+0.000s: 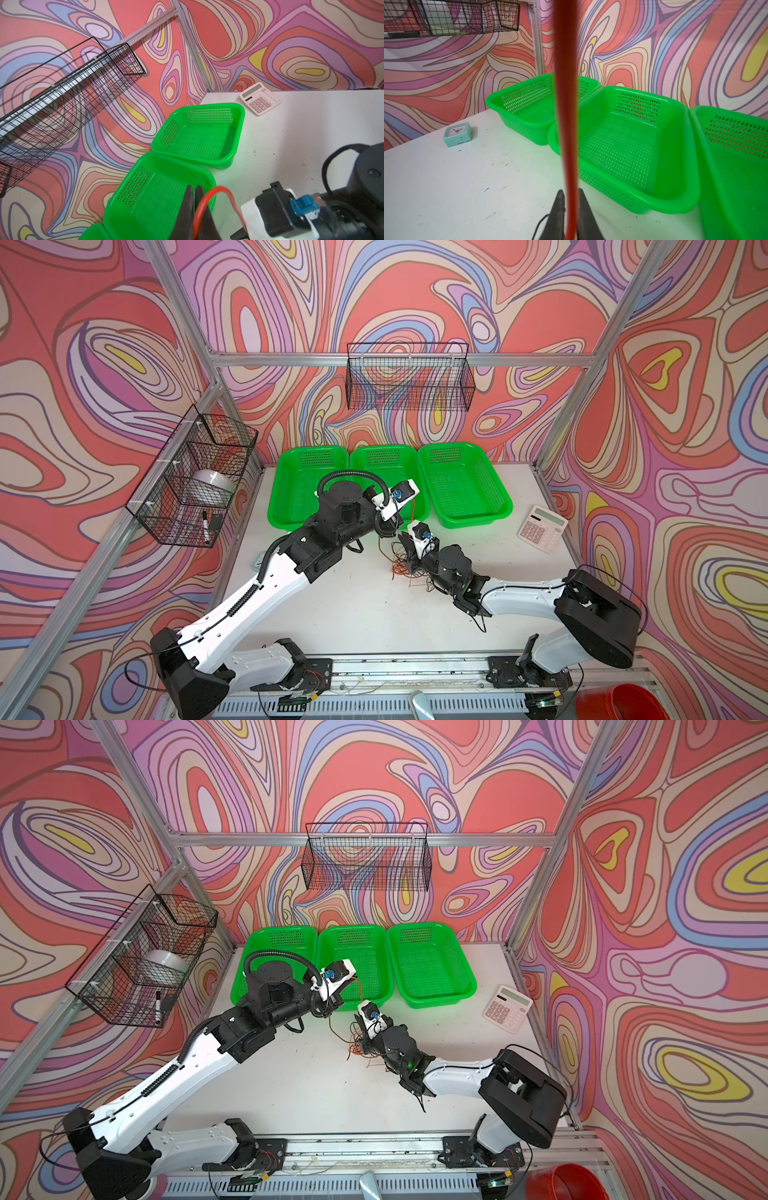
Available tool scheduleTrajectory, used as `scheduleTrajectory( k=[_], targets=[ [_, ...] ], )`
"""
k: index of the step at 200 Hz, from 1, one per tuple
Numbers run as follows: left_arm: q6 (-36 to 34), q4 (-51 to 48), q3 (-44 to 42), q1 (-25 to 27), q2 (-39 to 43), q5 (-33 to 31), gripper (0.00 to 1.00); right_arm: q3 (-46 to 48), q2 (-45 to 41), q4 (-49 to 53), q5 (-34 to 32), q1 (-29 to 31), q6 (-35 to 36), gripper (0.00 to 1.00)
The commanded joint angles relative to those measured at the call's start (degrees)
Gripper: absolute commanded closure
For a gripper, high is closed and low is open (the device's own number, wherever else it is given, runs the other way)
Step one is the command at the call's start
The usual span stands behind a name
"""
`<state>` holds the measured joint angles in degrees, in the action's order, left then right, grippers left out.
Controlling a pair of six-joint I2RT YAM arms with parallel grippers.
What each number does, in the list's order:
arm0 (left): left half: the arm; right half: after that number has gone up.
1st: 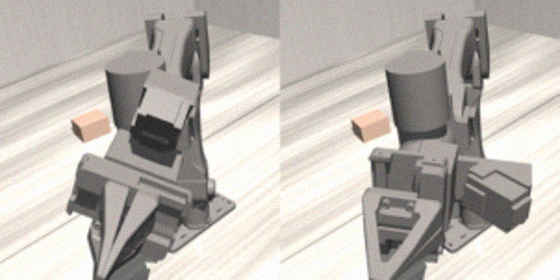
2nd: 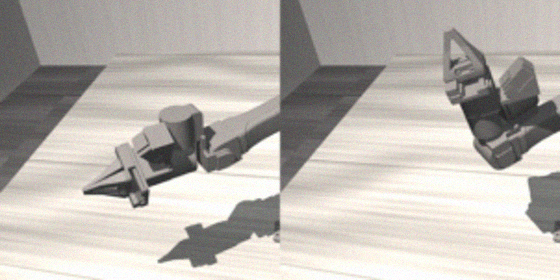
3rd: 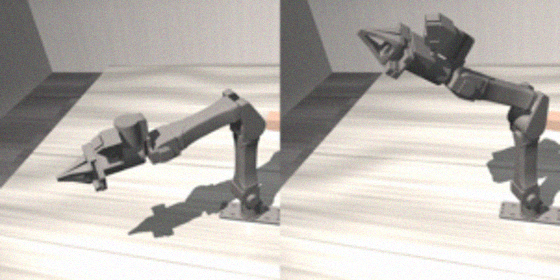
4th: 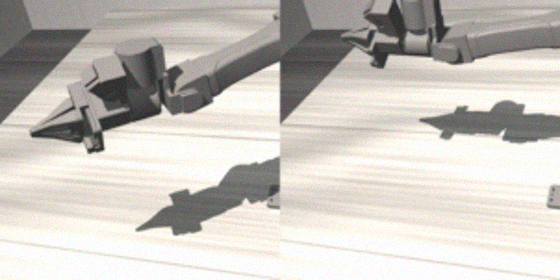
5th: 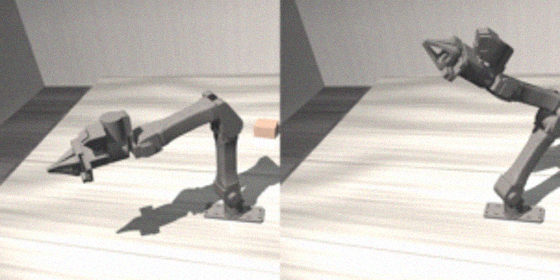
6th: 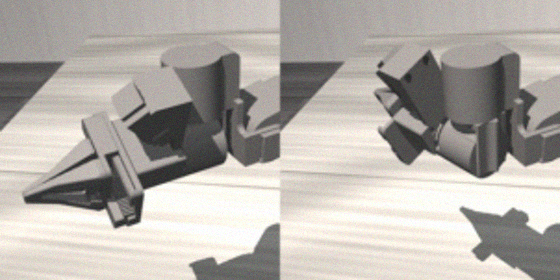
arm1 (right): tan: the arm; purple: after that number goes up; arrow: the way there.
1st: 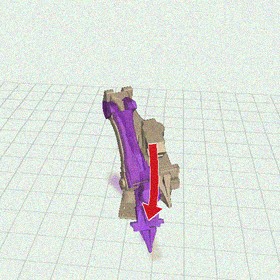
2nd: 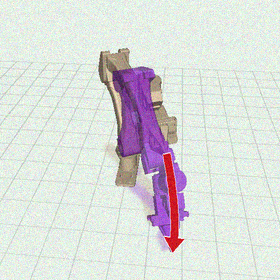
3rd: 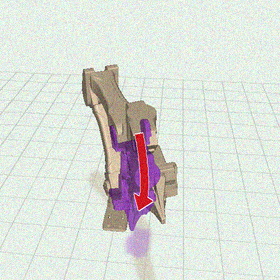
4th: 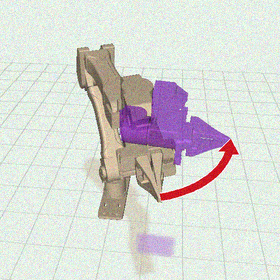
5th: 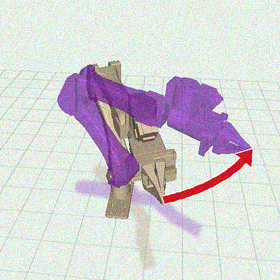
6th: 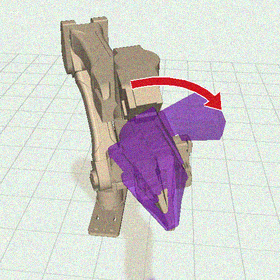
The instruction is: Untangle the cables
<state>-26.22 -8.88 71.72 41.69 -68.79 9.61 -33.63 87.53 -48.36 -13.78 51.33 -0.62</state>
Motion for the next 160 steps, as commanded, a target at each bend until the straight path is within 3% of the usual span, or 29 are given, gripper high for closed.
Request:
scheduleTrajectory(
  k=[1,72,129,141,160],
  targets=[
    [0.98,-0.34,4.23,0.4,-0.73,0.18,1.0,2.23,3.25,-4.52,-2.94,-0.61,-4.79,0.9],
    [-0.47,-4.24,17.56,0.3,-4.65,-0.71,1.0,5.79,11.79,-9.32,-5.9,-0.91,-12.28,0.92],
    [-1.5,-6.63,24.72,-1.57,-6.79,-0.15,1.0,7.99,11.76,-12.11,-7.96,-0.88,-11.57,0.89],
    [-0.97,-7.72,25.17,-2.49,-6.66,0.49,1.0,8.7,9.79,-11.98,-9.07,-0.97,-10.7,0.84],
    [0.05,-8.36,25.05,-3.45,-6.53,2.21,1.0,9.28,4.57,-8.82,-8.49,-0.89,-8.51,0.66]
  ],
)
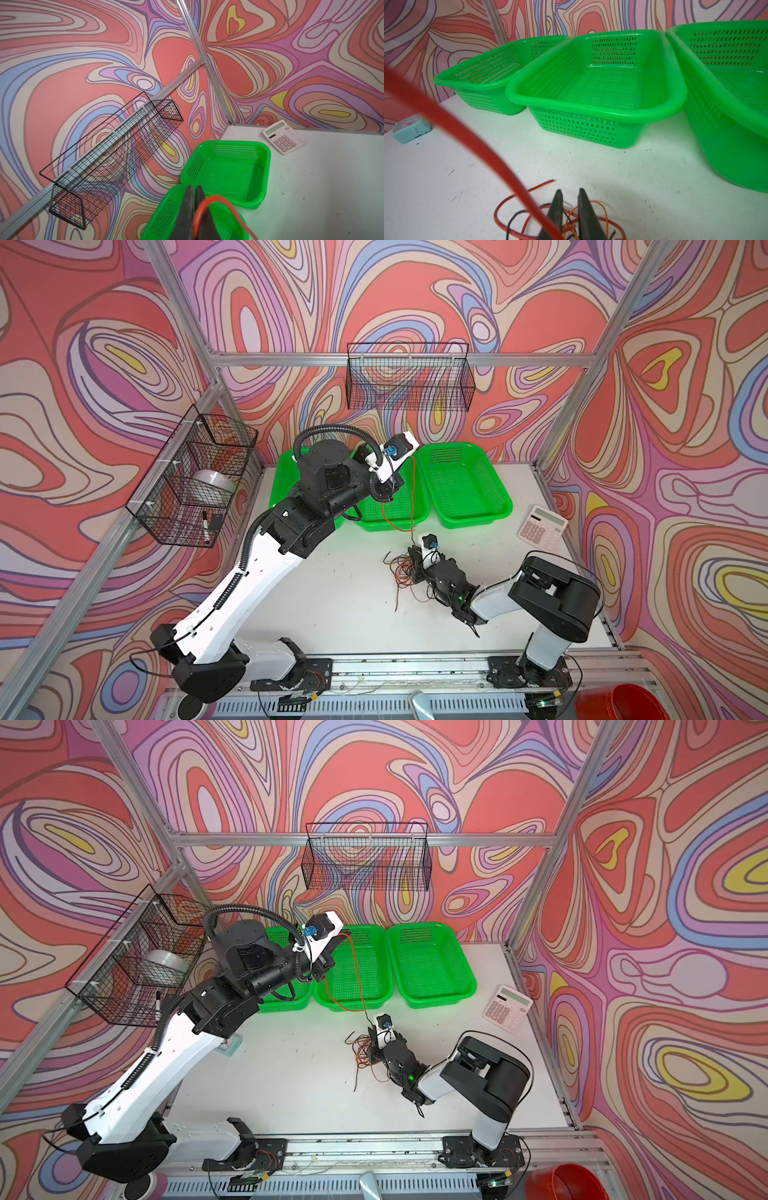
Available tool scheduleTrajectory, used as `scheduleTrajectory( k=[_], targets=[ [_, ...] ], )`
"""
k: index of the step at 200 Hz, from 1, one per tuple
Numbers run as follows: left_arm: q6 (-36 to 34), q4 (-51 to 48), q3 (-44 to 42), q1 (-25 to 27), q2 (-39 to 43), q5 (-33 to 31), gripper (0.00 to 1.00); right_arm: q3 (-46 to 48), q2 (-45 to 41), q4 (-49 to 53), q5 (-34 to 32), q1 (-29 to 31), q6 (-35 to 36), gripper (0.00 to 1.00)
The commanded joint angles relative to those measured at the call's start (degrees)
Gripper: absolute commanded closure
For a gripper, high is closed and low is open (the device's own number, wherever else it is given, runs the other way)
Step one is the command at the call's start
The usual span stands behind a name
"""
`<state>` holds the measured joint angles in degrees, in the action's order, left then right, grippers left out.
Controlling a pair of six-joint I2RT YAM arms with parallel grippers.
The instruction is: Untangle the cables
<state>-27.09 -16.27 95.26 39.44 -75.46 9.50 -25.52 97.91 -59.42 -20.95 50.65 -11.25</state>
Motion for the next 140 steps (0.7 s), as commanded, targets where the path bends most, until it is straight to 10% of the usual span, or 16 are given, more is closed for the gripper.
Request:
scheduleTrajectory(
  k=[1,43,83,140],
  targets=[
    [0.96,-1.01,1.55,-1.2,0.09,2.39,1.0,1.17,-6.11,2.57,-1.13,-0.25,2.28,0.66],
    [2.05,-1.48,0.52,-1.21,-0.21,5.36,1.0,-3.37,-16.62,16.94,8.89,-0.25,10.69,0.45],
    [2.5,-0.64,-0.89,-1.21,0.47,5.36,1.0,-10.91,-14.87,25.73,1.93,-0.46,12.48,0.46],
    [5.12,-1.44,-5.67,-3.94,4.25,7.8,1.0,-13.51,-13.36,29.62,-8.37,-0.54,11.13,0.95]
  ],
)
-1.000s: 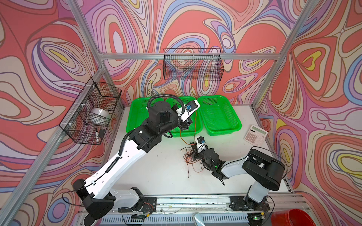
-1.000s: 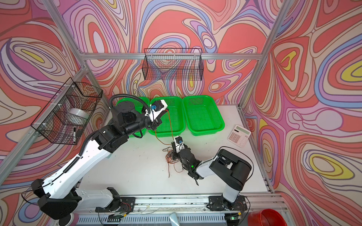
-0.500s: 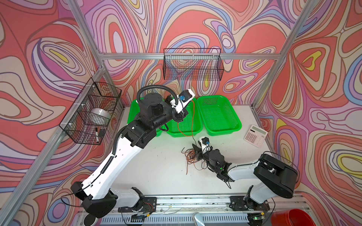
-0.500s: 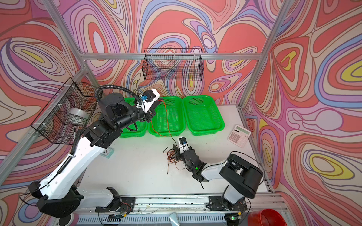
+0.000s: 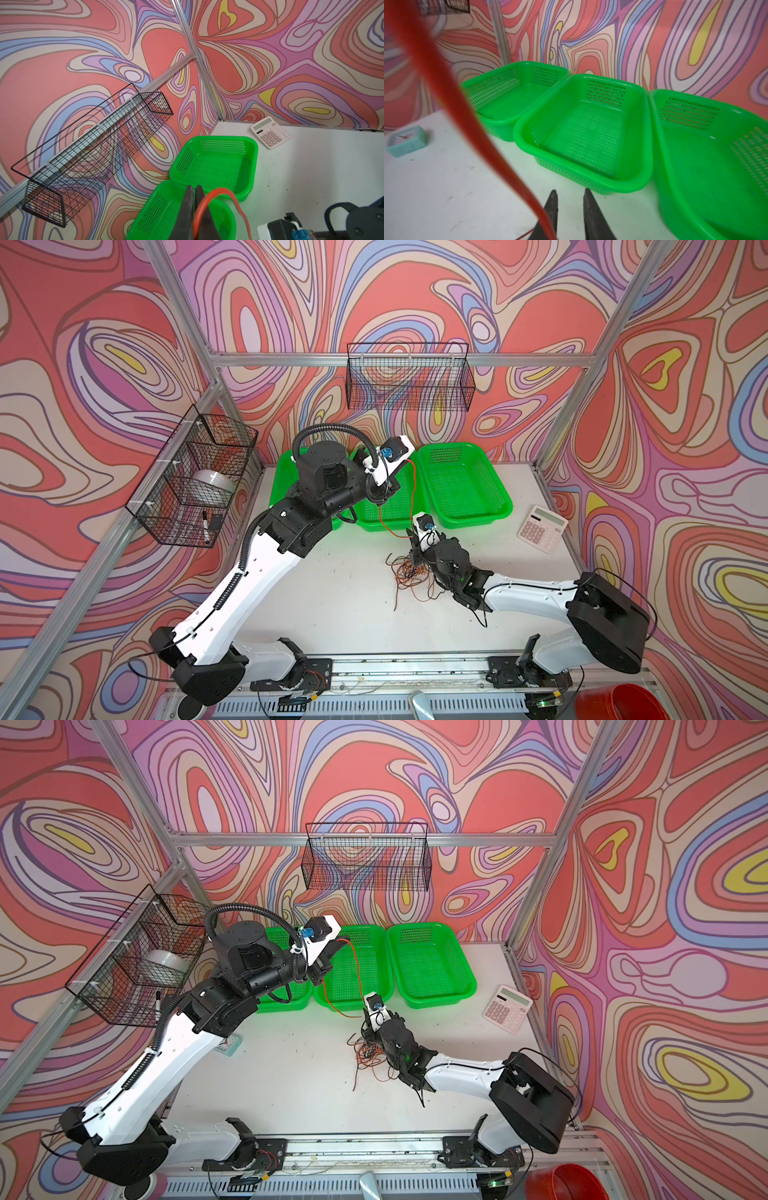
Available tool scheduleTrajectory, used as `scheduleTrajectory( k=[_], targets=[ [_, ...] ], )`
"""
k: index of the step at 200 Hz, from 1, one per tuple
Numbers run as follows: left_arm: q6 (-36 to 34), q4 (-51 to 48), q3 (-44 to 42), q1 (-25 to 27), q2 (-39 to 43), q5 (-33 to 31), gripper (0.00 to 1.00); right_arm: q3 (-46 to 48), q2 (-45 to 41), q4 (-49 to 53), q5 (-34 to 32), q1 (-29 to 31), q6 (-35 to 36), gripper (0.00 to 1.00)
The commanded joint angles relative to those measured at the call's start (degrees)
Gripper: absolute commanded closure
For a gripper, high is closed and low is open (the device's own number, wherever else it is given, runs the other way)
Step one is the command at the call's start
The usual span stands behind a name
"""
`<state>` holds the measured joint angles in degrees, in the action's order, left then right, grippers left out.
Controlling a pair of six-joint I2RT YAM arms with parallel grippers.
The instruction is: Untangle the cables
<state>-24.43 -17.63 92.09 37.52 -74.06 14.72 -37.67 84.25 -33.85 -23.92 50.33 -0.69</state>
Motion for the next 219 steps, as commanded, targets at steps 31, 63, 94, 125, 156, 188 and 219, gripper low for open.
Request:
scheduleTrajectory(
  k=[31,63,94,125,156,188,219],
  targets=[
    [5.82,4.58,-12.49,-7.3,6.52,4.71,1.0,-0.13,-4.62,5.52,-4.9,-0.15,3.42,1.0],
    [12.86,16.32,-29.09,-12.7,10.86,9.36,1.0,-2.12,-8.8,13.91,-6.13,-0.23,3.98,1.0],
    [18.2,27.98,-43.02,-16.09,11.72,10.62,1.0,-3.26,-12.19,18.24,-5.89,-0.31,5.67,1.0],
    [20.4,39.56,-53.07,-16.47,9.73,11.6,1.0,-5.62,-12.09,22.22,-2.57,-0.57,8.6,1.0],
    [21.58,45.26,-57.77,-16.49,8.71,11.65,0.49,-7.04,-11.36,24.9,1.56,-1.29,10.3,1.0],
    [19.46,41.5,-57.17,-16.21,11.49,12.79,0.25,-7.7,-10.6,25.77,3.75,-2.28,11.21,1.0],
    [11.31,30.36,-52.33,-12.24,13.85,10.98,0.17,-8.78,-9.6,25.97,7.14,-3.02,11.8,1.0]
  ],
)
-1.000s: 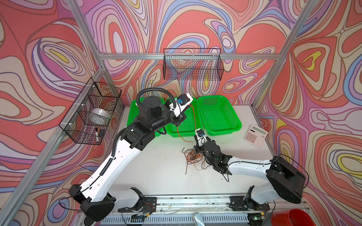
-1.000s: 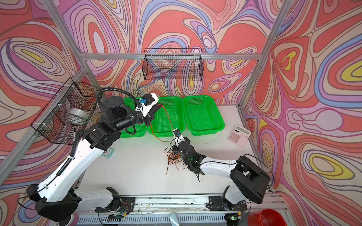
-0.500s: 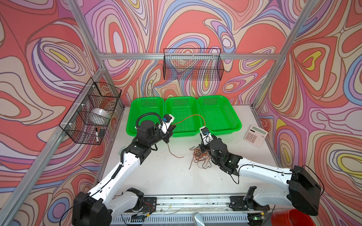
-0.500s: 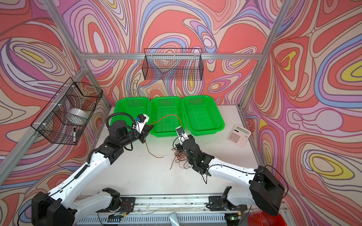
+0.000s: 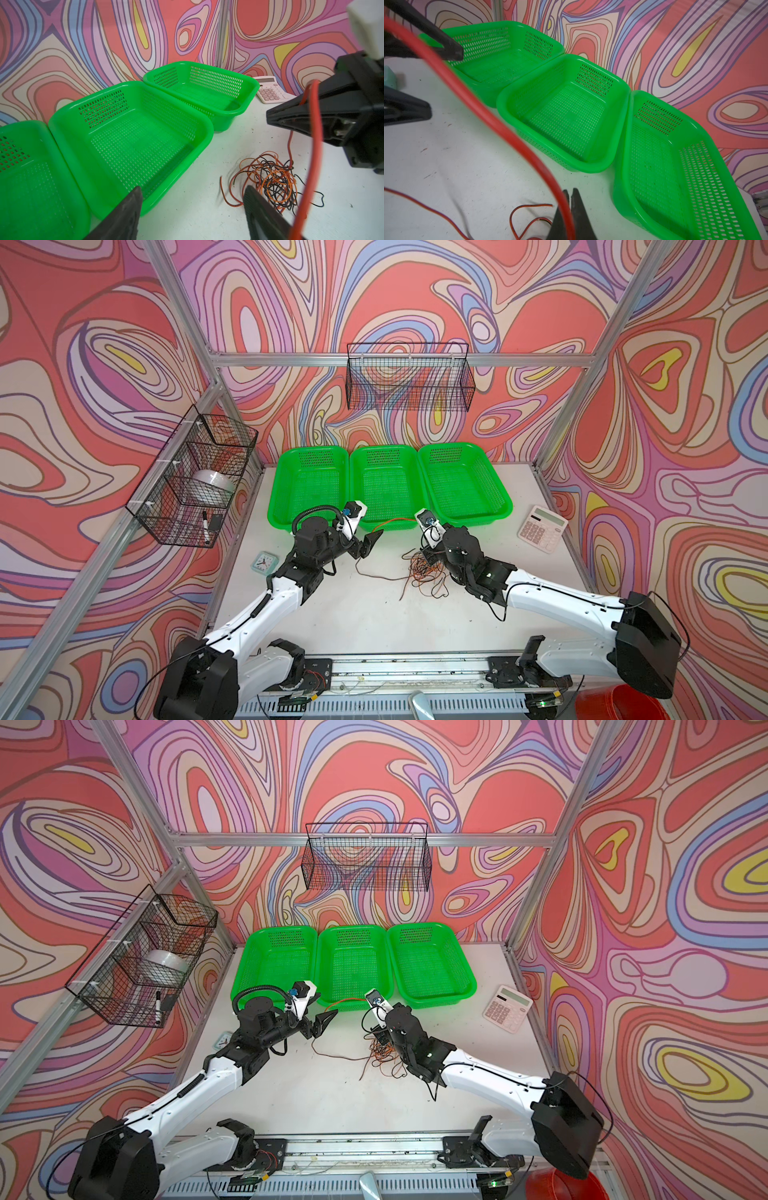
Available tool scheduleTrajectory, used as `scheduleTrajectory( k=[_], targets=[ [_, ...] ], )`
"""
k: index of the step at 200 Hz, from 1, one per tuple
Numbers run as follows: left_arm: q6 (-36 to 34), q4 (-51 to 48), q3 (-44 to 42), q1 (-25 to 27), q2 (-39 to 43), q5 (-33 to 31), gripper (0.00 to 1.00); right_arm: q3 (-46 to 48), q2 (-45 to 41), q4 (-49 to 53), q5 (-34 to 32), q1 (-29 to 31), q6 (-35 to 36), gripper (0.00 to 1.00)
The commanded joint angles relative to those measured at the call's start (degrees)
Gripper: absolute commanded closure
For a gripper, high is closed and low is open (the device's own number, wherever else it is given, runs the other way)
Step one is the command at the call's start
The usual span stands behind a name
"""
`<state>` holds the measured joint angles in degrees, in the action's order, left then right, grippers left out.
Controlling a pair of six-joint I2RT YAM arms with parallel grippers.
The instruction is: Untangle the cables
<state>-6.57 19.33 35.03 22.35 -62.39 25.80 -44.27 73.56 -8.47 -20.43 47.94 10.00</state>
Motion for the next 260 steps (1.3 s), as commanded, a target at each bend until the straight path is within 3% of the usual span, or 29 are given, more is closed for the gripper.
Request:
scheduleTrajectory(
  k=[1,29,54,67,98,130,157,171,214,260],
  targets=[
    [-6.85,-6.9,4.94,3.16,2.18,-0.16,0.17,-2.25,1.16,0.66,3.64,-0.61,1.18,1.0],
    [-13.1,-15.32,10.59,8.98,0.38,-4.33,0.18,-3.69,2.62,1.26,4.06,-0.62,1.43,1.0],
    [-14.85,-19.36,15.22,10.79,-2.96,-7.06,0.19,-3.98,3.14,1.09,4.6,-0.66,0.99,1.0],
    [-14.81,-20.8,17.66,10.87,-5.03,-6.98,0.25,-4.07,3.23,1.02,4.54,-0.66,0.66,1.0],
    [-15.1,-25.6,23.47,10.96,-9.81,-5.27,0.51,-3.98,3.03,0.57,3.66,-0.66,-0.16,1.0],
    [-14.51,-25.93,24.52,10.96,-11.35,-3.6,0.62,-4.01,2.99,-0.26,3.97,-0.7,-1.85,1.0],
    [-13.05,-25.78,25.25,11.05,-11.12,-1.51,1.0,-3.34,2.94,-1.41,3.83,-0.7,-2.86,1.0],
    [-12.38,-24.91,25.48,11.53,-10.2,-0.69,1.0,-2.89,3.23,-1.95,3.25,-0.7,-3.67,1.0],
    [-8.76,-23.65,27.94,14.14,-7.24,-0.53,1.0,-1.22,5.34,-5.43,1.26,-1.83,-10.74,0.81],
    [-5.68,-23.97,33.56,14.78,-5.86,0.58,1.0,4.29,8.11,-15.68,-2.42,-2.42,-18.87,0.74]
  ],
)
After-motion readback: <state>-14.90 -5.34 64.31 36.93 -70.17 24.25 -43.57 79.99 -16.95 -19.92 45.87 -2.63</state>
